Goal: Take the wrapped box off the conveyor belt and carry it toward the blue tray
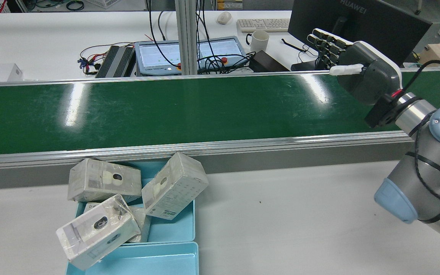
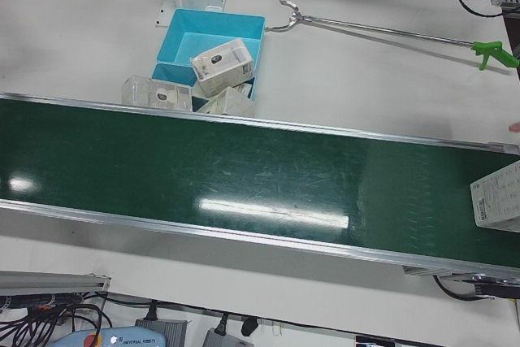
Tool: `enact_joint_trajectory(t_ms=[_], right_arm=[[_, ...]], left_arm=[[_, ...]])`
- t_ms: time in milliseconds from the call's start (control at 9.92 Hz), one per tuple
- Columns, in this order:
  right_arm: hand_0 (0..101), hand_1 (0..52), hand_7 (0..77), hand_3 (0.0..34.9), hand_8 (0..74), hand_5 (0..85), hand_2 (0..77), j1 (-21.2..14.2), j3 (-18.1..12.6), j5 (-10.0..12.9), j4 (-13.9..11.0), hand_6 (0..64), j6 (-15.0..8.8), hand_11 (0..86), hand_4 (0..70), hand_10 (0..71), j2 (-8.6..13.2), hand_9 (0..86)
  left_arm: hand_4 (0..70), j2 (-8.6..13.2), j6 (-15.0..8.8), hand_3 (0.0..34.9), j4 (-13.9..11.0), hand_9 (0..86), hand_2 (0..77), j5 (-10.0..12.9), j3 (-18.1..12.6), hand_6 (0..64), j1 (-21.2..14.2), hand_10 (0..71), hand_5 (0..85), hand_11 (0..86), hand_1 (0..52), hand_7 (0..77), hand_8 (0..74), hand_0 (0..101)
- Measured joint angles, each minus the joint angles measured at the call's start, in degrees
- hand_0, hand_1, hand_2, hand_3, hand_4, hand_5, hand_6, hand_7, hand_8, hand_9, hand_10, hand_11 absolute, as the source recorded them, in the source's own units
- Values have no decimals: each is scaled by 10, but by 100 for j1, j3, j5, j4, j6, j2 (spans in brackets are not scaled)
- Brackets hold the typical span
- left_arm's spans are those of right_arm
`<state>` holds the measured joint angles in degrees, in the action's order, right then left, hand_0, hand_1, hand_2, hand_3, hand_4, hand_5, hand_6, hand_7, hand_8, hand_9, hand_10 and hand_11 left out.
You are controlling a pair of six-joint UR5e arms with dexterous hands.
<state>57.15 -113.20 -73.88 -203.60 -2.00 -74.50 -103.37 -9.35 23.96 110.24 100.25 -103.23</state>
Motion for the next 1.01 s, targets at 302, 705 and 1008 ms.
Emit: enact_joint_trajectory(t_ms=[302,705,1008], right_arm=[[458,98,87,0,38,60,49,1,45,-11,130,44,5,16,104,0,-3,16],[458,98,114,0,60,76,55,-2,58,-11,144,49,4,16,109,0,8,44],[461,115,114,0,76,71,65,-2,61,-10,145,55,-1,11,109,0,11,54]], left_arm=[[0,0,0,0,0,5,5,0,0,0,0,5,11,5,0,5,5,0],[0,0,0,0,0,5,5,0,0,5,0,5,11,5,0,5,5,0],[0,0,0,0,0,5,11,0,0,0,0,5,11,5,0,5,5,0]])
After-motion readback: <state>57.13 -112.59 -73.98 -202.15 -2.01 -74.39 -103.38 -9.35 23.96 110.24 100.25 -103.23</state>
